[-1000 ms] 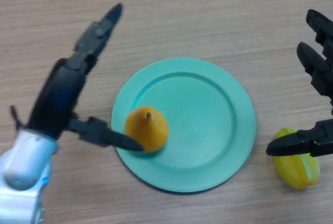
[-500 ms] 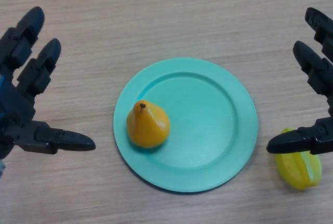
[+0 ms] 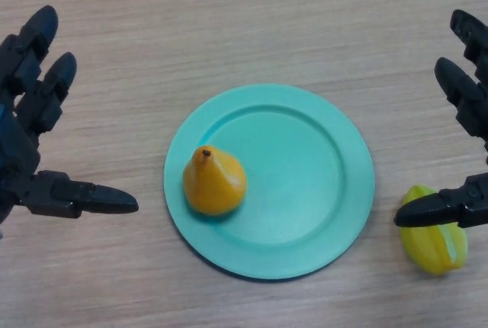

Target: Pick up the yellow pear and place it on the plate

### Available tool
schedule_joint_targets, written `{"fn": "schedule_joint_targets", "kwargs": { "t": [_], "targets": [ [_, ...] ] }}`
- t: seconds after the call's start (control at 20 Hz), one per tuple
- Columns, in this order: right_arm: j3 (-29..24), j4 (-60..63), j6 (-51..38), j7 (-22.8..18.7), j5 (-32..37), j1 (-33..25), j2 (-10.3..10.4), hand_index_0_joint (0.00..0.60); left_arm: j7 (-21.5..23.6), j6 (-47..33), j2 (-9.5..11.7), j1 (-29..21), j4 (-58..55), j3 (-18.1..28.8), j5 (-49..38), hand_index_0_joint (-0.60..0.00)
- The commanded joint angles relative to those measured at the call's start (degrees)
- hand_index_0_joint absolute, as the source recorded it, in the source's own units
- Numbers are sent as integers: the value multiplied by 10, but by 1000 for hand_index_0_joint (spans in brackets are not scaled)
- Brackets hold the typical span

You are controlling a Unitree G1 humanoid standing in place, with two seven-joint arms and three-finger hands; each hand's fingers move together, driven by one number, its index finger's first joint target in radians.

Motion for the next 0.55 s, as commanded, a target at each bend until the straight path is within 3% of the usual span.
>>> {"fn": "schedule_joint_targets", "kwargs": {
  "t": [0.05,0.55],
  "targets": [
    [-45,-26,-86,2,-4,-16,-13,0,9,-96,22,-23,-24,23,3,0],
    [-50,-25,-125,13,-30,-11,-15,0,17,-96,18,-26,-37,9,24,0]
  ]
}}
